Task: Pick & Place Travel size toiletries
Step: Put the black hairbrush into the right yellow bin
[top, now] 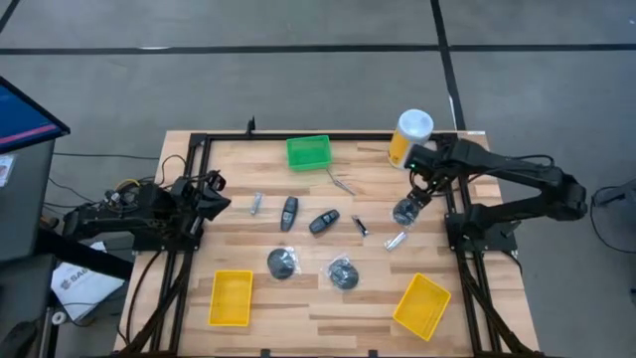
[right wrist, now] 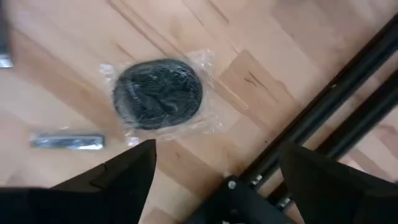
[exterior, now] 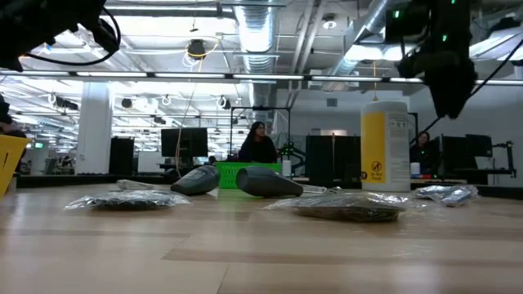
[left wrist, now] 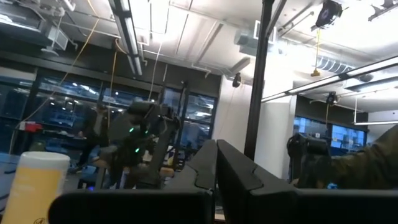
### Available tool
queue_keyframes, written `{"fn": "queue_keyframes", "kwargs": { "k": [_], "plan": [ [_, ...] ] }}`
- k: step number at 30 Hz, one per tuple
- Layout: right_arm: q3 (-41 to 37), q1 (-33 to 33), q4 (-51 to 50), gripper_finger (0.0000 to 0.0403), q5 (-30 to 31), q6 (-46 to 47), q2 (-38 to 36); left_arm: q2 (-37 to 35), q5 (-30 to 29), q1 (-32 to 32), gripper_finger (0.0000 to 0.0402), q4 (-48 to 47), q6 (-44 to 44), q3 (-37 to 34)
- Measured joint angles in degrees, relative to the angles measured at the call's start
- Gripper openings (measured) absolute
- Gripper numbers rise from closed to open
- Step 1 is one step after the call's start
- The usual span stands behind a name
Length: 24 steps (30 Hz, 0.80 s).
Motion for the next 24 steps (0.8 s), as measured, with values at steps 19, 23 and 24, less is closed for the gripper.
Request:
{"fn": "queue_keyframes", "kwargs": {
  "k": [19,23,24],
  "plan": [
    [-15.2,-10.2,24.5,0.032,-7.8,-8.3,8.9,0.0,0.0,0.0,0.0001,0.0,0.0,0.0],
    [-15.2,-13.0,26.5,0.0315,-10.9,-9.6,11.0,0.0,-0.1,0.0,0.0001,0.0,0.0,0.0],
    [-15.2,-13.5,27.1,0.0313,-11.6,-9.8,11.4,0.0,-0.1,0.0,0.0001,0.0,0.0,0.0]
  ]
}}
